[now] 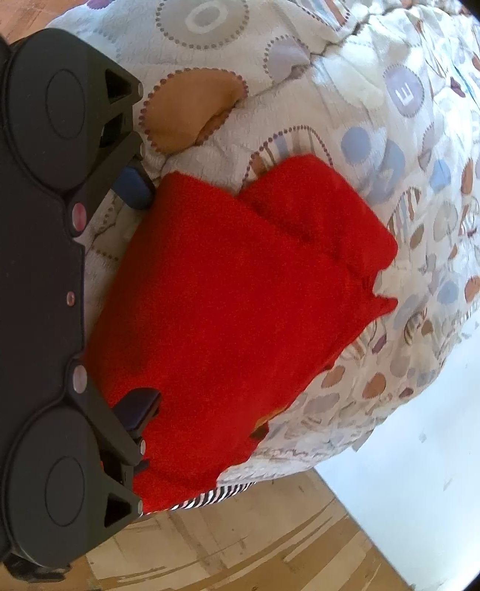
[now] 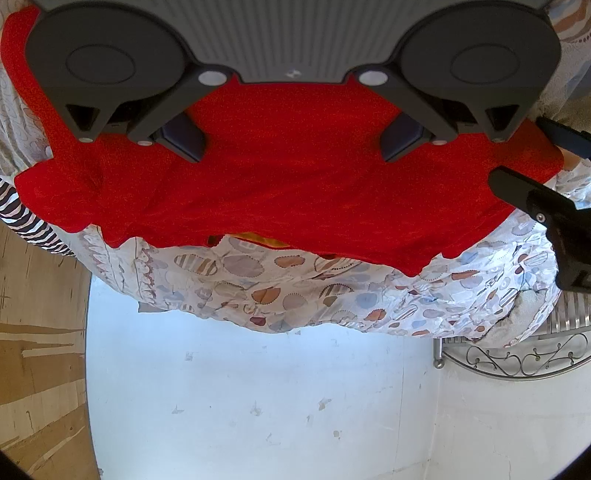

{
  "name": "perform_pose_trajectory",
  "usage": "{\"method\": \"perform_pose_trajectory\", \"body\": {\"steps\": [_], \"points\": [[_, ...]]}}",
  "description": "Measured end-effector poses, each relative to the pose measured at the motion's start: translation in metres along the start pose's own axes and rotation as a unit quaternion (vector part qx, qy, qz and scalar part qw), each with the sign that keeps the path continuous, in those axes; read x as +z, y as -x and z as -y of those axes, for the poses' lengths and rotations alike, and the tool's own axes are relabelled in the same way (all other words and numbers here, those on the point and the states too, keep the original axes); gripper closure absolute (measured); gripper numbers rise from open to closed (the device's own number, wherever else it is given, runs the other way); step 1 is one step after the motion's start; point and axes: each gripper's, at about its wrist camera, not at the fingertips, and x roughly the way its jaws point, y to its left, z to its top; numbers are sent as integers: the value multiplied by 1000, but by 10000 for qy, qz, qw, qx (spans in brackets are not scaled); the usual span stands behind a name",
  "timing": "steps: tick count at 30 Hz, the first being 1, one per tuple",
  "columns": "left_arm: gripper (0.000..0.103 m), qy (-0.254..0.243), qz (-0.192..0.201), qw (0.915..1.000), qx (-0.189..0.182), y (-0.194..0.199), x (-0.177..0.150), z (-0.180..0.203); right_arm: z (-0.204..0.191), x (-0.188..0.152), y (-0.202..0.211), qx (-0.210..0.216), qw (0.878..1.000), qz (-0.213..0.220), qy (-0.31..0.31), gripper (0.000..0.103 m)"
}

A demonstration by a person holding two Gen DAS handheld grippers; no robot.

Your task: Fold small clothes

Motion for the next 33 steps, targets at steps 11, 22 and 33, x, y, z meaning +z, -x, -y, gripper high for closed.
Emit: {"method": "perform_pose_trajectory", "body": {"steps": [11,22,33], "points": [[20,549,652,9963,71,-6,9,-23,22,10,28,-657,9966,119,-474,0],[43,669,923,9932,228,-6,9,-22,23,-12,24,-626,9959,448,-477,0],[47,379,1061,9931,337,-9,11,-14,23,-18,26,-618,9953,547,-498,0]]}}
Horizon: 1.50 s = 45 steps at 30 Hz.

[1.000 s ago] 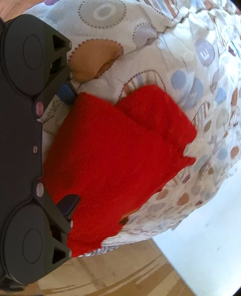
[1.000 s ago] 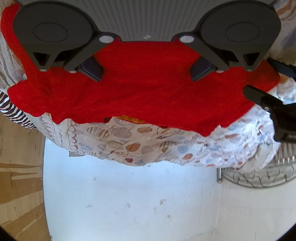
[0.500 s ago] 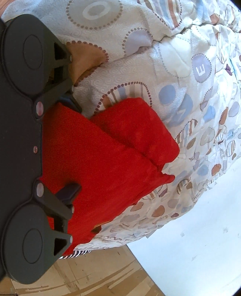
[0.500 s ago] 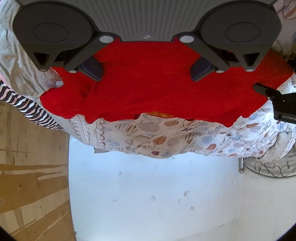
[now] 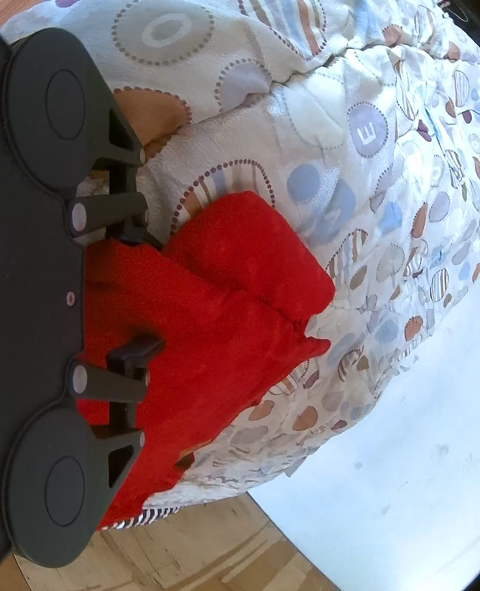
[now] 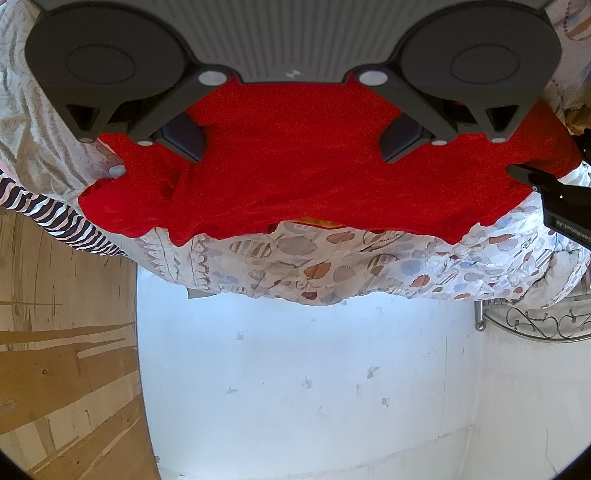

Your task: Fold small clothes

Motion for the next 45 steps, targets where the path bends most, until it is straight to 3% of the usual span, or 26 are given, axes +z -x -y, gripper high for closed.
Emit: {"method": "perform_pose_trajectory", "body": {"steps": [5,8,10,12,15,21,26,29,31,36,40,45], "points": [[45,443,45,9990,-89,-8,6,-15,0,0,0,0,10000,0,-2,0],[46,338,223,9992,-55,-11,15,-12,0,-1,0,4,10000,15,-3,0],[55,192,352,9992,-83,-10,19,-7,-1,-1,0,2,10000,27,-4,0],[56,-55,446,9989,-132,-9,20,1,-1,-1,1,4,10000,40,-4,0],[46,-161,316,9993,141,-17,18,3,-1,-2,1,8,10000,54,-6,0],[45,273,289,9992,90,-15,16,-13,0,-3,2,16,10000,68,-9,0],[32,-40,711,9970,289,11,14,-12,2,-3,2,33,10000,91,-17,0],[17,-313,1077,9930,379,15,24,-14,2,-3,1,39,9999,95,-23,0],[6,-344,966,9944,248,5,39,-18,2,-3,1,38,10000,90,-20,0],[6,-527,131,9979,-353,-35,73,-29,2,-3,2,34,9999,96,-19,0],[16,-761,-109,9923,-968,-36,71,-33,2,-3,1,35,9999,99,-19,0],[25,-748,-173,9917,-1033,-34,61,-35,2,-3,2,38,9999,95,-19,0]]}}
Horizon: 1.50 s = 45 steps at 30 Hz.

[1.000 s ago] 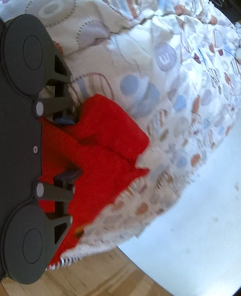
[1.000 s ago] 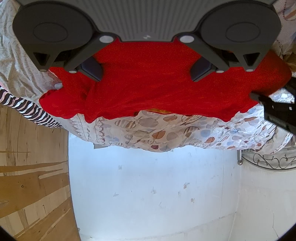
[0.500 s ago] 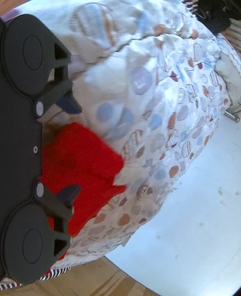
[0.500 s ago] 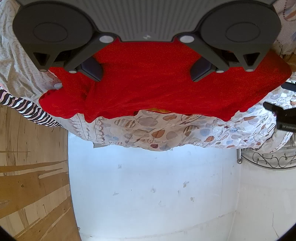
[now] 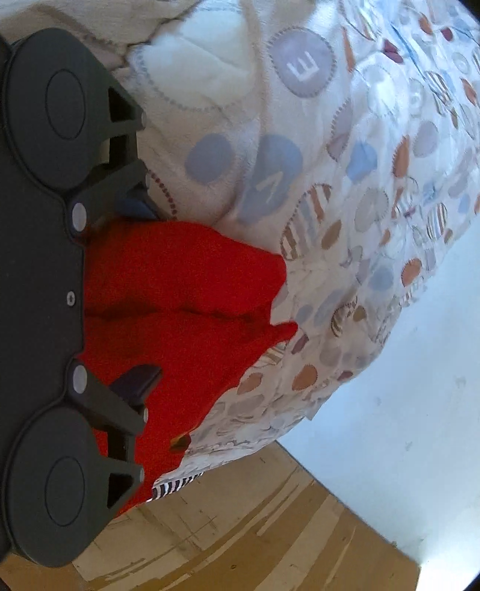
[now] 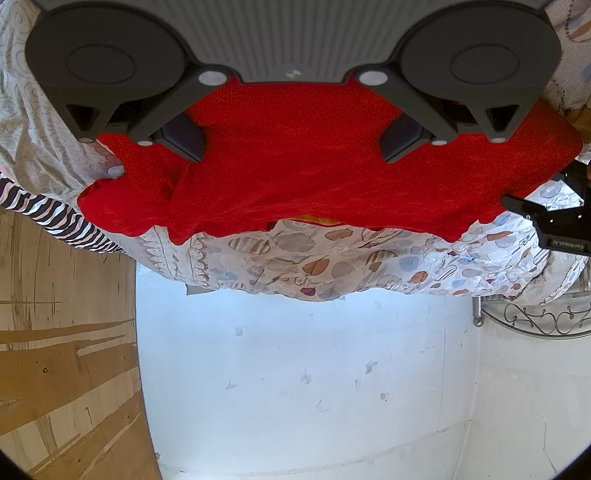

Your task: Fold small clothes

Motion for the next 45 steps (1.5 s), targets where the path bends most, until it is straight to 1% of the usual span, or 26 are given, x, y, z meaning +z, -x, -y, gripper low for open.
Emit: {"method": "perform_pose_trajectory", "body": {"steps": [2,3,4,5,6,7,8,10,12,15,17,19,22,25,28,30,31,33,35,36,37,39,41,42,44,45], "points": [[28,105,-50,9999,-32,-1,1,-1,0,0,0,1,10000,-1,-1,0],[35,91,-85,9999,14,-3,2,1,0,0,0,1,10000,-1,-1,0],[48,26,-147,9997,174,-5,3,5,0,0,0,1,10000,1,-2,0],[52,-22,-202,9993,324,-6,5,8,0,0,0,2,10000,0,1,0],[59,-38,-249,9990,381,-6,8,12,0,0,0,-1,10000,-4,6,0],[72,-35,-252,9989,387,-5,10,16,0,1,0,3,10000,-9,15,0],[75,-38,-255,9989,400,-3,12,21,1,1,1,26,10000,-19,23,0],[79,-129,-211,9979,596,1,15,33,2,4,1,55,9999,-107,39,0],[81,-219,-186,9969,730,6,18,45,3,11,0,73,9996,-256,118,0],[84,-440,-56,9961,765,15,23,67,4,21,5,75,9992,-317,229,0],[84,-614,19,9957,694,20,27,84,9,27,13,-38,9993,-263,247,0],[85,-789,67,9953,561,23,33,105,18,32,23,-217,9994,-205,177,0],[85,-1239,127,9919,246,21,38,151,42,36,45,-477,9988,-45,-87,0],[86,-1755,137,9843,-103,12,33,205,67,37,68,-804,9963,90,-289,0],[86,-2193,-28,9746,-443,-5,19,259,91,32,86,-1234,9917,87,-360,0],[86,-2537,-176,9655,-553,-18,1,295,106,26,97,-1498,9879,24,-400,0],[86,-2758,-291,9590,-578,-27,-11,313,112,22,102,-1601,9861,-44,-437,0],[86,-2965,-567,9510,-667,-44,-34,338,122,14,110,-1775,9827,-177,-501,0],[87,-3040,-840,9463,-712,-60,-58,352,130,6,118,-1948,9788,-307,-562,0],[90,-3087,-929,9438,-730,-66,-68,356,133,3,122,-2017,9771,-354,-586,0],[90,-3112,-1036,9416,-760,-72,-78,359,136,-1,126,-2099,9749,-407,-619,0],[89,-3099,-1240,9398,-732,-79,-90,359,140,-8,135,-2207,9715,-496,-708,0],[88,-3108,-1261,9392,-740,-80,-94,351,144,-12,139,-2271,9689,-567,-805,0],[85,-3101,-1260,9390,-792,-77,-93,347,145,-14,140,-2281,9682,-587,-840,0],[75,-2955,-1299,9413,-993,-74,-86,341,144,-17,139,-2285,9673,-645,-890,0],[65,-2862,-1339,9424,-1095,-71,-82,338,145,-18,138,-2280,9672,-667,-902,0]]}}
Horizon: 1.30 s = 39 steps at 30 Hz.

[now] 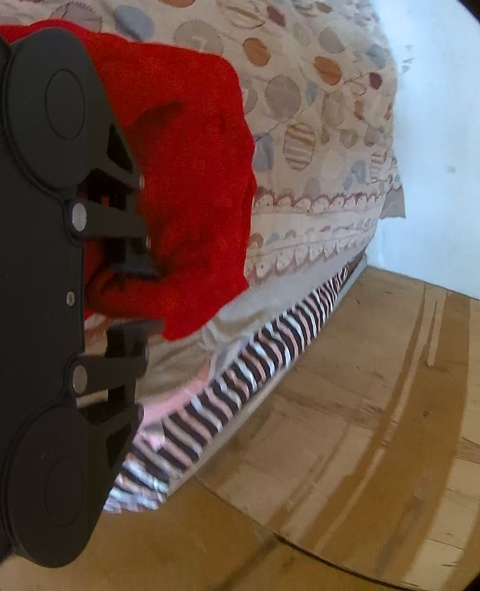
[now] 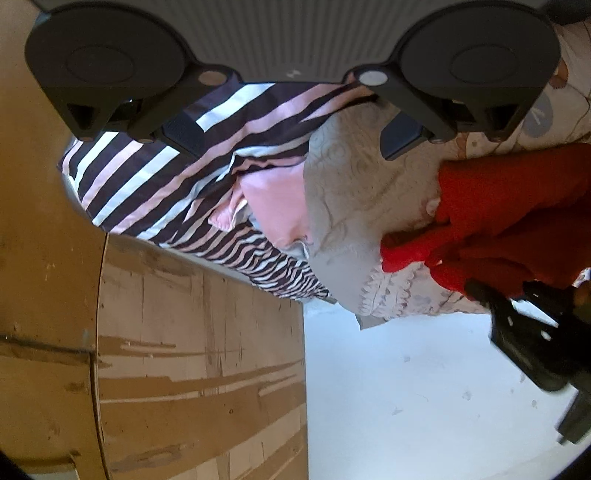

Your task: Fold small clothes

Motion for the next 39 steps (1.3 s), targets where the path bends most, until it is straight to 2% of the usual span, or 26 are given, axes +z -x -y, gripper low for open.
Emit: {"method": "perform_pose_trajectory", "body": {"steps": [1,4,7,10,12,15,17,18,21,24,28,31,33,36,38,39], "points": [[56,92,39,9999,-112,6,0,-3,-2,0,-2,13,10000,-33,-12,0],[40,135,109,9993,-320,20,0,-4,-9,1,-6,101,9999,-68,-70,0],[26,236,206,9977,-601,37,1,-3,-18,2,-7,249,9996,-80,-96,0],[17,232,402,9954,-838,60,1,-2,-25,3,-10,360,9992,-151,-61,0],[13,247,584,9951,-753,77,0,-5,-29,5,-10,426,9989,-152,-97,0],[5,369,835,9958,-52,98,-3,-18,-34,12,-7,478,9988,63,-95,0],[5,341,997,9912,799,112,-7,-27,-39,18,-8,443,9988,210,62,0],[3,277,1107,9877,1066,118,-10,-31,-42,21,-9,451,9986,246,124,0],[1,77,1313,9813,1403,137,-23,-45,-49,30,-16,536,9979,314,168,0],[1,-174,1286,9814,1417,142,-41,-55,-53,42,-25,783,9962,371,101,0],[1,-312,953,9870,1253,130,-59,-64,-52,66,-42,1099,9931,361,-202,0],[1,-370,605,9917,1073,117,-65,-71,-45,91,-60,1257,9908,164,-478,0],[1,-527,582,9917,1022,109,-66,-72,-38,108,-75,1564,9848,-57,-760,0],[1,-854,605,9900,946,101,-66,-68,-36,130,-102,2193,9679,-469,-1139,0],[7,-1045,572,9886,922,96,-65,-65,-42,140,-118,2254,9644,-660,-1216,3],[15,-1143,520,9884,858,93,-65,-64,-46,143,-125,2319,9623,-753,-1209,5]]}}
